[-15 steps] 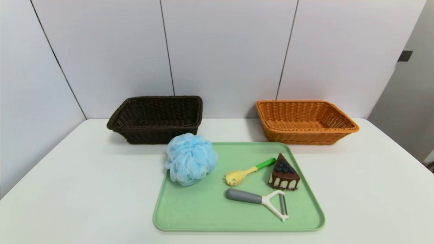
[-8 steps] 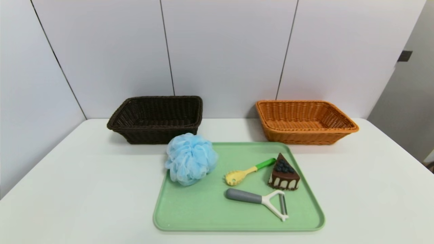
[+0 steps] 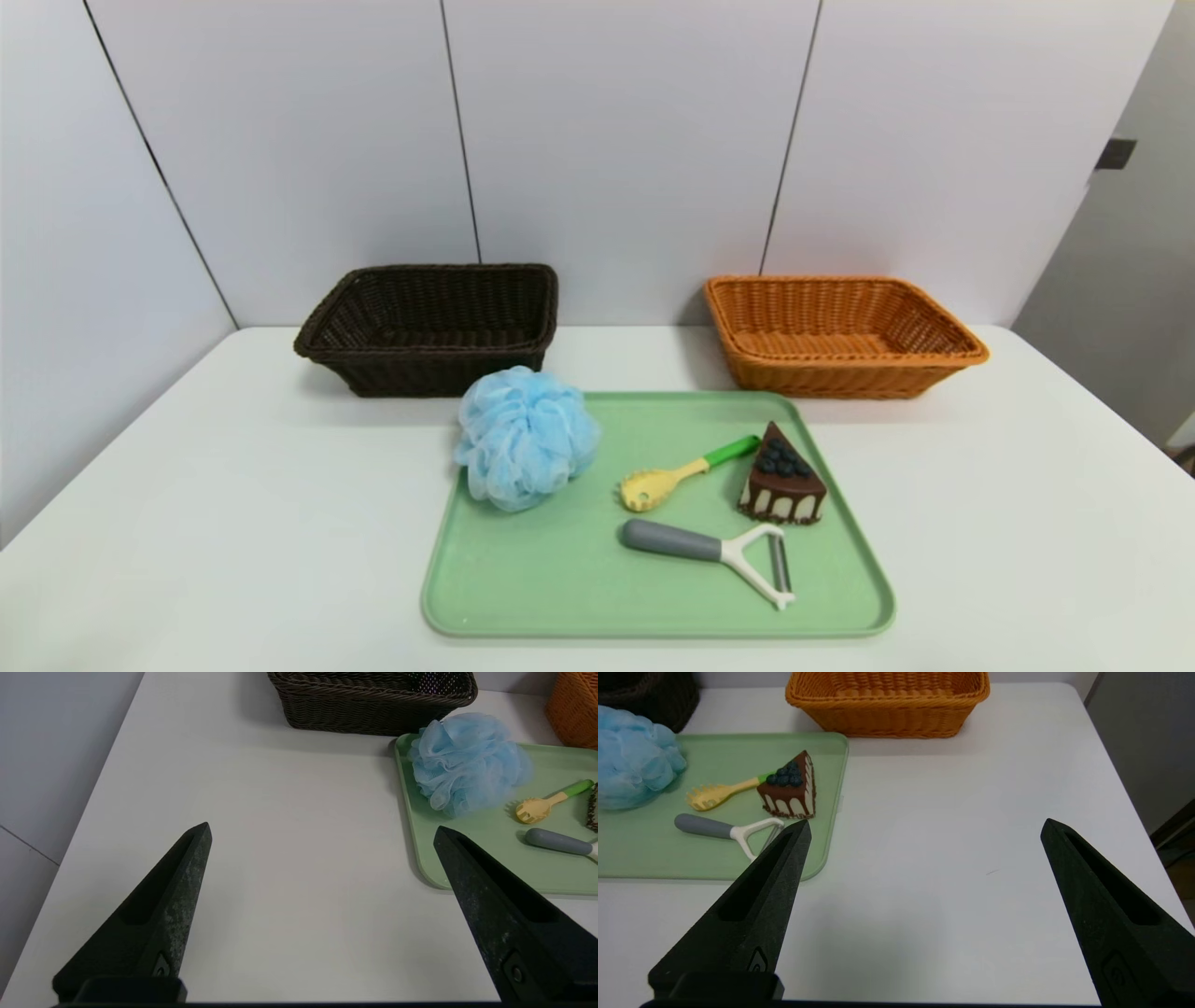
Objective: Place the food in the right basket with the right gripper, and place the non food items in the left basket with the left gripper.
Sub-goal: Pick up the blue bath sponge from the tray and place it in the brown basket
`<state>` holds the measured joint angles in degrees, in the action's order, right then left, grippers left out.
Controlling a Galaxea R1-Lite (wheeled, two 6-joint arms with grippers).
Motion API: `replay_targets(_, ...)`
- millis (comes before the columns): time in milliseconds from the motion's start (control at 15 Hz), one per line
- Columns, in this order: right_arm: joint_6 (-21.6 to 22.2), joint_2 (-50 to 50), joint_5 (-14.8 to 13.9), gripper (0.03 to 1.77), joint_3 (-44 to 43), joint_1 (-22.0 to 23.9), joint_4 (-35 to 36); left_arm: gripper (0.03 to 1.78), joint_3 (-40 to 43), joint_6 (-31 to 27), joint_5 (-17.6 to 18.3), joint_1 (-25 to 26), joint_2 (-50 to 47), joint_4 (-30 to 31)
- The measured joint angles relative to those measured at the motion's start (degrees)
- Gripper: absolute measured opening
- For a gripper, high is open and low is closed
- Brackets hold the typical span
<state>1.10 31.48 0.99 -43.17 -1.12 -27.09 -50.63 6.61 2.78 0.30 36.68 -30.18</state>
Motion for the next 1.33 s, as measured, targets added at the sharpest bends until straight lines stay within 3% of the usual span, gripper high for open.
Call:
replay_targets(200,-0.6,10.5,0.7,1.70,-5.6,-0.2,-3.0,1.69,-6.3,-0.1,1.8,-1.0,9.1,-3.6)
replay_targets(600,-2.6,29.3,2.0,1.70,-15.9,-0.4,-8.2,1.69,-11.6,0.1,2.2,-11.8,24.4,-6.1)
replay_targets(933,-6.2,38.9,3.1,1.70,-19.1,-3.1,-7.7,1.69,-15.7,0.8,2.0,-21.5,35.5,-5.3)
replay_targets(1200,-6.1,43.8,2.8,1.70,-22.9,-7.3,-7.3,1.69,-20.7,6.2,1.4,-27.4,44.3,-4.0)
replay_targets(1333,-5.9,46.1,2.8,1.70,-25.1,-9.3,-7.3,1.69,-24.3,9.5,-0.7,-30.0,48.7,-4.1)
